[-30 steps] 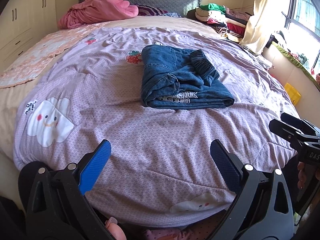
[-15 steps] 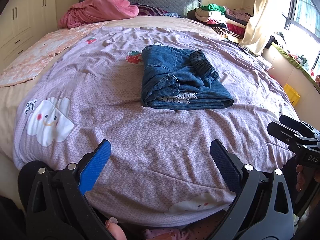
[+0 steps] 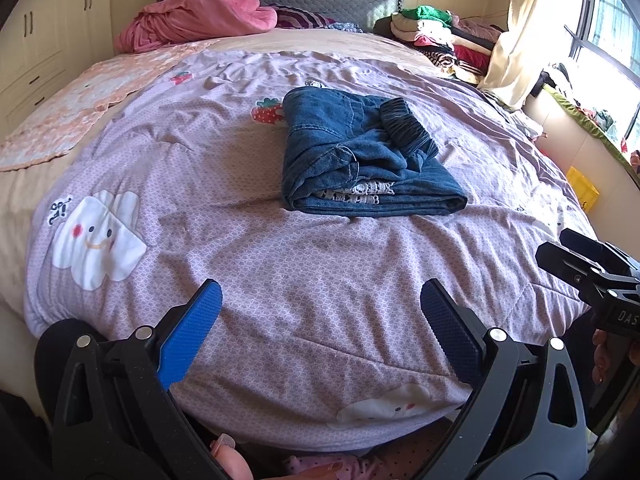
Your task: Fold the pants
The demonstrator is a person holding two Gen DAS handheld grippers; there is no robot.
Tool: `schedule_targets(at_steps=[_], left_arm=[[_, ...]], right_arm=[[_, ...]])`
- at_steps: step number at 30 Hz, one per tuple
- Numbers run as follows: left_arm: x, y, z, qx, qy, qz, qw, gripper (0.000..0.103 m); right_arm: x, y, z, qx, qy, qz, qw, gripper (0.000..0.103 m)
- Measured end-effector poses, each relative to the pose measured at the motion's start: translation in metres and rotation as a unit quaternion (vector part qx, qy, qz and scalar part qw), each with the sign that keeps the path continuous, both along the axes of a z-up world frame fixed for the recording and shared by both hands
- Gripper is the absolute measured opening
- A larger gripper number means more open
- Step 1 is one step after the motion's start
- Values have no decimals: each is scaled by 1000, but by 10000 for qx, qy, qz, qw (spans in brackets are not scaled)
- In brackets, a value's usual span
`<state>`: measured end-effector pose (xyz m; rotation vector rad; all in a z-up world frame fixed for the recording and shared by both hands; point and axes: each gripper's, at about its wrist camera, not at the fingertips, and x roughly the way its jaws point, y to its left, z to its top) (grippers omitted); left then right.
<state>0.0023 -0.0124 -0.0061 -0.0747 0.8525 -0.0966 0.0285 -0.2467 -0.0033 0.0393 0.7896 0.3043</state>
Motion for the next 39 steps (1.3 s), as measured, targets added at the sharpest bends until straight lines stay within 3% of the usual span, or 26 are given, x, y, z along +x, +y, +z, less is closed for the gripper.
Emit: schedule_targets(at_steps=[33, 39], left_arm=[[0, -1, -1, -78, 99, -55, 9999, 93], [8, 10, -6, 18, 203, 109, 9997, 93]], right_arm=[[4, 0, 0, -122, 51, -69, 9999, 98], [11, -5, -10, -230, 129, -155, 9995, 98]])
